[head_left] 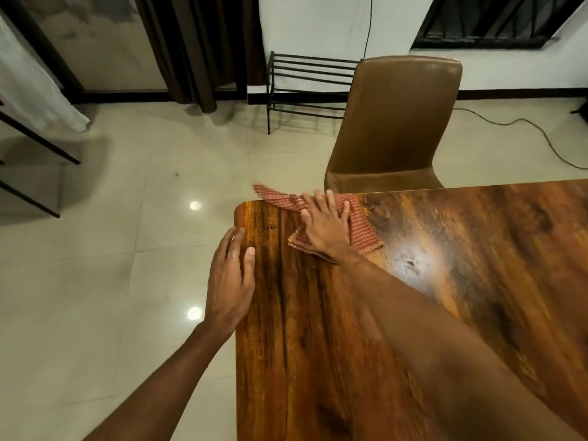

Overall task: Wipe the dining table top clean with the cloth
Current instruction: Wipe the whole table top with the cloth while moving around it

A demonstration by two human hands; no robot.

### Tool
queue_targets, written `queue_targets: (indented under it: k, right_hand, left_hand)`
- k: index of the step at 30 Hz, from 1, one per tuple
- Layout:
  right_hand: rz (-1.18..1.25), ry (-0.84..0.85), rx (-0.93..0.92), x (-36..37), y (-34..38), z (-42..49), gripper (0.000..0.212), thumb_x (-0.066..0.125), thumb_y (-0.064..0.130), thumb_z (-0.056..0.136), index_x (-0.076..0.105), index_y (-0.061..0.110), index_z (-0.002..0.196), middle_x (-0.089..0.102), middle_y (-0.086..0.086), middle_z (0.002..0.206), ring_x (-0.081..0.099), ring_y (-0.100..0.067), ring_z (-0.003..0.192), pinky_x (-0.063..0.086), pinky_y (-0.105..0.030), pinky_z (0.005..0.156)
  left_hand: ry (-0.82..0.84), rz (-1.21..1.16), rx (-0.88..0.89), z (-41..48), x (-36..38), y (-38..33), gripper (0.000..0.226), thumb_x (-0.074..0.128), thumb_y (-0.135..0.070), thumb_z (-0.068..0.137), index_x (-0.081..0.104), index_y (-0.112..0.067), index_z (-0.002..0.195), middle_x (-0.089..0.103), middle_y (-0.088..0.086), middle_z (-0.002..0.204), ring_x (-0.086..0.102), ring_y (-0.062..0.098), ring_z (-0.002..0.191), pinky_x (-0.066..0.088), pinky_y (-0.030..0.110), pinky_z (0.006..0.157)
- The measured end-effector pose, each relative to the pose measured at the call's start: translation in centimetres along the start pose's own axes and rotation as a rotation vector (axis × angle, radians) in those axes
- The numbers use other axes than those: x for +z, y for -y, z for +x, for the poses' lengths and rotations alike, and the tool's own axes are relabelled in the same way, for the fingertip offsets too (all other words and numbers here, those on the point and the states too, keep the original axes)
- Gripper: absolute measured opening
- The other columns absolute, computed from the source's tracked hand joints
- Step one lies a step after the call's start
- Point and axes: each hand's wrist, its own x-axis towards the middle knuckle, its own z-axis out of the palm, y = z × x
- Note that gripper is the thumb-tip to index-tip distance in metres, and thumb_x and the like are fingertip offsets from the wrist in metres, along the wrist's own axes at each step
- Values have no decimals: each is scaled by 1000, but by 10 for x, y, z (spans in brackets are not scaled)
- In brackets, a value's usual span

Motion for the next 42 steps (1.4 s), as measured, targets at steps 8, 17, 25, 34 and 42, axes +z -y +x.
queue_targets:
  k: [8, 17, 25, 34, 42]
  right_hand:
    - [-33, -16, 121, -19, -109, -38, 58, 16, 51, 110, -1, 37, 164, -11, 3, 173, -11, -29, 159, -11, -65, 121]
    - [-37, -53, 228, -34, -206, -94, 59, 13, 52, 109, -4, 37, 164, -11, 0, 173, -10, -34, 159, -5, -71, 121]
    - [-38, -37, 61, -20, -225, -158, 56, 18, 48, 110, 4, 39, 164, -9, 3, 174, -7, -28, 160, -2, -67, 123]
    - [-128, 81, -407, 43, -87, -265, 76, 26, 61, 100, -1, 30, 164, -13, -3, 173, -16, -38, 157, -4, -71, 120]
    - [-24, -55, 74, -13, -254, -282, 57, 15, 50, 110, 1, 37, 164, -16, 4, 172, -13, -27, 159, -12, -61, 123]
  left_hand:
    - [45, 71, 41, -23, 51, -48, 61, 24, -54, 102, 36, -24, 155, 29, -6, 164, 27, 13, 151, 28, 49, 122]
    - [105, 43, 58, -56, 120, -104, 52, 32, -43, 107, 36, -22, 154, 28, -6, 164, 26, 13, 151, 28, 48, 123]
    - [138, 127, 95, -92, 151, -153, 55, 29, -45, 106, 38, -18, 153, 32, 0, 162, 29, 16, 150, 28, 45, 122]
    - [41, 154, 42, -145, 117, -149, 54, 26, -42, 107, 38, -15, 152, 31, 3, 163, 36, 20, 146, 34, 43, 117]
    - [76, 119, 31, -189, 123, -157, 51, 31, -36, 108, 39, -11, 152, 32, 3, 162, 31, 19, 149, 31, 48, 120]
